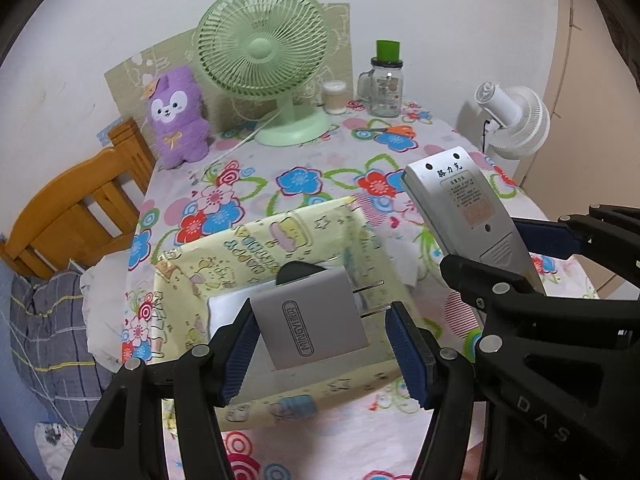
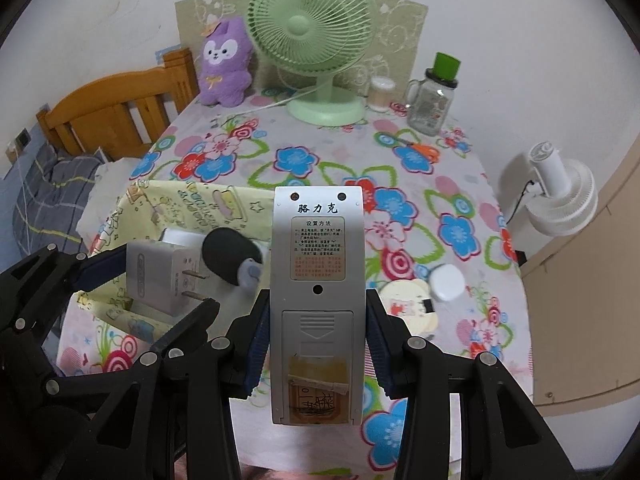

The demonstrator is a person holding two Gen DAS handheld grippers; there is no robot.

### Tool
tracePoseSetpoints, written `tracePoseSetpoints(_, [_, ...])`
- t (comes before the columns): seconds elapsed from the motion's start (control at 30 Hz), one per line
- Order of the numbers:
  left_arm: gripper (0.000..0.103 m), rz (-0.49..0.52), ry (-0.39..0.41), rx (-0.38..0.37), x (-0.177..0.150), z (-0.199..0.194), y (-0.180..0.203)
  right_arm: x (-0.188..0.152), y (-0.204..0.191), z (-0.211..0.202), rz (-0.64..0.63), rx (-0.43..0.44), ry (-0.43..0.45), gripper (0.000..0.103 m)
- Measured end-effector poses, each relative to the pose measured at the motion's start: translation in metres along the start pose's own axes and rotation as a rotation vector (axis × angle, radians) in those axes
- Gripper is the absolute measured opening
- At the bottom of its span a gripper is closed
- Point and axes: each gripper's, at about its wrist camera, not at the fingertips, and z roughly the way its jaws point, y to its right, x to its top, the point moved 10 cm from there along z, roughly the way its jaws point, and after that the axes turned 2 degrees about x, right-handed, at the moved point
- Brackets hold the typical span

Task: Organize rigid objects
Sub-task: 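Carry the charger with the left gripper and the device with the right gripper toward the yellow box, then lower the white charger into the yellow box and open the left gripper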

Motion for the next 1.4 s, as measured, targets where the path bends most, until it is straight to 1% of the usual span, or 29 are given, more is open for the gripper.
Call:
tracePoseSetpoints(0.2, [0.065, 0.0, -0.024, 0.002, -0.004, 0.011, -0.018, 0.005, -0.018, 0.016, -0.001, 0.024, -0.039, 0.046])
tracePoseSetpoints(0.27, [0.065, 0.003, -0.041, -0.016, -0.007, 0.016, -0.021, 0.008, -0.024, 0.021, 0.002, 0.038, -0.053, 0.046])
tracePoseSetpoints(0.33, [0.065, 0.013, -0.048, -0.019, -0.009, 0.018, -0.022, 0.011, -0.031, 0.027, 0.0, 0.047, -0.067, 0.046])
tracePoseSetpoints(0.43, [0.066, 0.0, -0.064, -0.028, -0.012, 0.025, -0.028, 0.015, -0.042, 0.036, -0.008, 0.06, -0.088, 0.046])
tracePoseSetpoints(0.5, [0.066, -0.003, -0.065, -0.018, -0.012, 0.027, -0.034, 0.017, -0.045, 0.039, -0.01, 0.061, -0.094, 0.046])
tracePoseSetpoints(0.63, [0.066, -0.017, -0.078, -0.034, -0.013, 0.032, -0.042, 0.021, -0.054, 0.047, -0.021, 0.068, -0.104, 0.046])
tracePoseSetpoints(0.8, [0.066, -0.032, -0.092, -0.025, -0.014, 0.041, -0.054, 0.027, -0.063, 0.058, -0.011, 0.093, -0.119, 0.046])
tracePoseSetpoints(1.1, [0.066, -0.034, -0.16, -0.046, -0.029, 0.065, -0.063, 0.015, -0.08, 0.091, -0.005, 0.146, -0.195, 0.047])
tracePoseSetpoints(1.17, [0.067, -0.029, -0.168, -0.042, -0.032, 0.069, -0.063, 0.012, -0.081, 0.097, -0.003, 0.148, -0.206, 0.047])
tracePoseSetpoints(1.23, [0.067, -0.017, -0.151, -0.029, -0.031, 0.069, -0.063, 0.01, -0.081, 0.102, 0.007, 0.16, -0.212, 0.047])
tracePoseSetpoints(1.33, [0.072, -0.026, -0.149, -0.054, -0.03, 0.068, -0.062, 0.012, -0.082, 0.102, 0.008, 0.162, -0.206, 0.047])
tracePoseSetpoints(1.4, [0.075, -0.031, -0.15, -0.056, -0.029, 0.068, -0.061, 0.011, -0.081, 0.102, 0.006, 0.157, -0.21, 0.047])
